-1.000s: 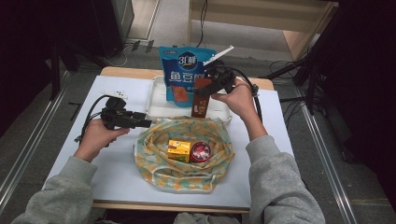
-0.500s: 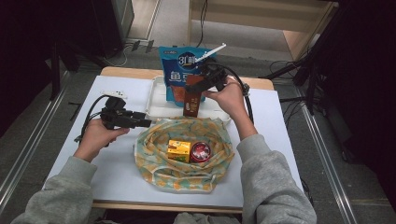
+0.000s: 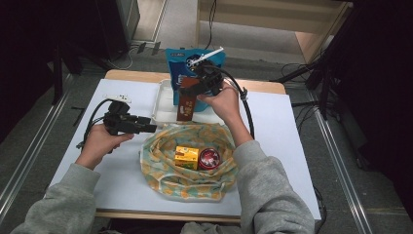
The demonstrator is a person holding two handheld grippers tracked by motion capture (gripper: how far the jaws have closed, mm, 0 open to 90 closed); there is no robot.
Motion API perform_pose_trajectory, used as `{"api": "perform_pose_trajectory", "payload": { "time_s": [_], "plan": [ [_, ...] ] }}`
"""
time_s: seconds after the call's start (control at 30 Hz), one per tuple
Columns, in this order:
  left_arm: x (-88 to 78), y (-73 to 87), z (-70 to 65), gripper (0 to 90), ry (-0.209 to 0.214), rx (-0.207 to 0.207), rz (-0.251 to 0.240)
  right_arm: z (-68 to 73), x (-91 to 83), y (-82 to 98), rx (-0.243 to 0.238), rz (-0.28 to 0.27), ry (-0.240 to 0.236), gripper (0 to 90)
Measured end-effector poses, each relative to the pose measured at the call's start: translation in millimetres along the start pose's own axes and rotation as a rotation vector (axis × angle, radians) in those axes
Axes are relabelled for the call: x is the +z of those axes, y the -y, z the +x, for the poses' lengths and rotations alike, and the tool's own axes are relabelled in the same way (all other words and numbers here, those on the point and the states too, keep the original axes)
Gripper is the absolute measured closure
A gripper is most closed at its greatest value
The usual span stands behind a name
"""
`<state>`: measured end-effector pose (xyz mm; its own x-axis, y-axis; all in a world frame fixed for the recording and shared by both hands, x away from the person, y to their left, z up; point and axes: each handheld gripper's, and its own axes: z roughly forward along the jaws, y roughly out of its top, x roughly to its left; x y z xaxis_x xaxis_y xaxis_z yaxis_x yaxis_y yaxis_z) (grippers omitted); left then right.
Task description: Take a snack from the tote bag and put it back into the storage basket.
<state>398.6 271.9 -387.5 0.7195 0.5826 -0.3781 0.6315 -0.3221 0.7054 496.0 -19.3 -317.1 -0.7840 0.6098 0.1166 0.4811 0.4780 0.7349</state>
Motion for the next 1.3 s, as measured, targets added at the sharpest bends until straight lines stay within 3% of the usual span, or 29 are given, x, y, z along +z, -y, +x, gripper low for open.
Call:
{"api": "perform_pose_trajectory", "payload": {
  "time_s": [0.6, 0.63, 0.67, 0.7, 0.77, 0.87, 1.13, 1.3],
  "plan": [
    [1.2, 0.0, 0.2, 42.6, -0.003, -0.001, 0.007, -19.7, -17.1, 23.9, 0.055, -0.032, -0.05, 24.2],
    [1.5, 0.0, 0.1, 42.5, -0.002, -0.002, 0.005, -20.5, -17.9, 24.7, 0.05, -0.027, -0.047, 26.2],
    [1.6, 0.0, 0.1, 42.6, -0.002, -0.003, 0.004, -19.6, -19.3, 25.9, 0.025, 0.0, -0.016, 42.0],
    [1.6, 0.0, 0.1, 42.6, -0.001, -0.003, 0.004, -18.2, -19.5, 29.3, -0.014, 0.006, 0.007, 41.2],
    [1.5, -0.1, 0.4, 42.5, -0.003, -0.003, 0.004, -21.8, -19.9, 34.2, 0.02, -0.005, -0.026, 41.6],
    [1.5, 0.0, 0.7, 42.6, -0.001, -0.004, 0.003, -25.5, -21.7, 39.9, 0.04, -0.024, -0.035, 42.1],
    [1.7, 0.1, 0.4, 42.5, -0.002, -0.004, 0.006, -24.3, -24.4, 41.0, 0.017, -0.006, -0.034, 42.2],
    [0.6, 0.4, 0.9, 42.5, -0.001, -0.003, 0.006, -29.6, -29.2, 50.6, 0.014, -0.005, -0.049, 42.0]
  ]
}}
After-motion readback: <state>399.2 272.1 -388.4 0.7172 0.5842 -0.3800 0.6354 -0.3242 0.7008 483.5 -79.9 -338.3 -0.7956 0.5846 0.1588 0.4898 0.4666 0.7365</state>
